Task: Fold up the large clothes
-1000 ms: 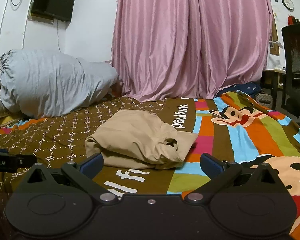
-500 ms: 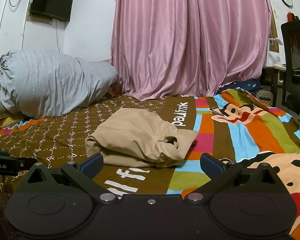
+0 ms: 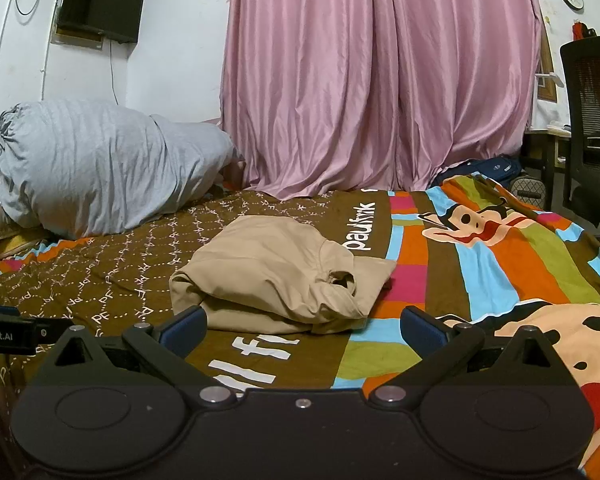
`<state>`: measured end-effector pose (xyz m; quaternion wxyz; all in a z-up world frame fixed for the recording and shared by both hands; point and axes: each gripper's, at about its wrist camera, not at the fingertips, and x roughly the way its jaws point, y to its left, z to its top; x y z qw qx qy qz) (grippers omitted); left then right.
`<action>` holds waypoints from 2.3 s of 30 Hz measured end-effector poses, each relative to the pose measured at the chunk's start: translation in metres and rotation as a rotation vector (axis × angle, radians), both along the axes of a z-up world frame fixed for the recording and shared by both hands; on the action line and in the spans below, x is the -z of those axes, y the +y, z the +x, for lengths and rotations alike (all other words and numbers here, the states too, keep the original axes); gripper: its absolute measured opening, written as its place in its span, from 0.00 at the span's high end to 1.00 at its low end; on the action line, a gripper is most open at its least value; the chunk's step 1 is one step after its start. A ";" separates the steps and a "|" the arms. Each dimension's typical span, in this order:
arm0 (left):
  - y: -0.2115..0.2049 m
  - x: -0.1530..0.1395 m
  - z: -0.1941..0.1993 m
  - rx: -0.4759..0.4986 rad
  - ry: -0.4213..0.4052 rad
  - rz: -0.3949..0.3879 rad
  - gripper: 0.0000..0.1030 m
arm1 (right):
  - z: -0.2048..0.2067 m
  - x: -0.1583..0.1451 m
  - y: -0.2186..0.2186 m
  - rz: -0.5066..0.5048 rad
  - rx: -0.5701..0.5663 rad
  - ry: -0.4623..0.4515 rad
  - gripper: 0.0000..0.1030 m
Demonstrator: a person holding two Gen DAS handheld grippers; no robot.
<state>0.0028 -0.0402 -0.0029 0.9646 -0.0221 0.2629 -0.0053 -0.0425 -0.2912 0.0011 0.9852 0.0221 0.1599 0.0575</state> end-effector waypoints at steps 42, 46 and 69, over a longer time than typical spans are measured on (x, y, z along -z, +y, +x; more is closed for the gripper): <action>0.000 -0.001 0.001 0.000 0.003 0.002 0.00 | 0.000 0.001 -0.001 0.006 0.001 0.006 0.01; 0.000 -0.001 0.001 0.000 0.004 0.002 0.00 | 0.000 0.001 -0.001 0.008 0.003 0.007 0.01; 0.000 -0.001 0.001 0.001 0.005 0.004 0.00 | -0.002 0.003 0.004 0.022 0.015 0.014 0.01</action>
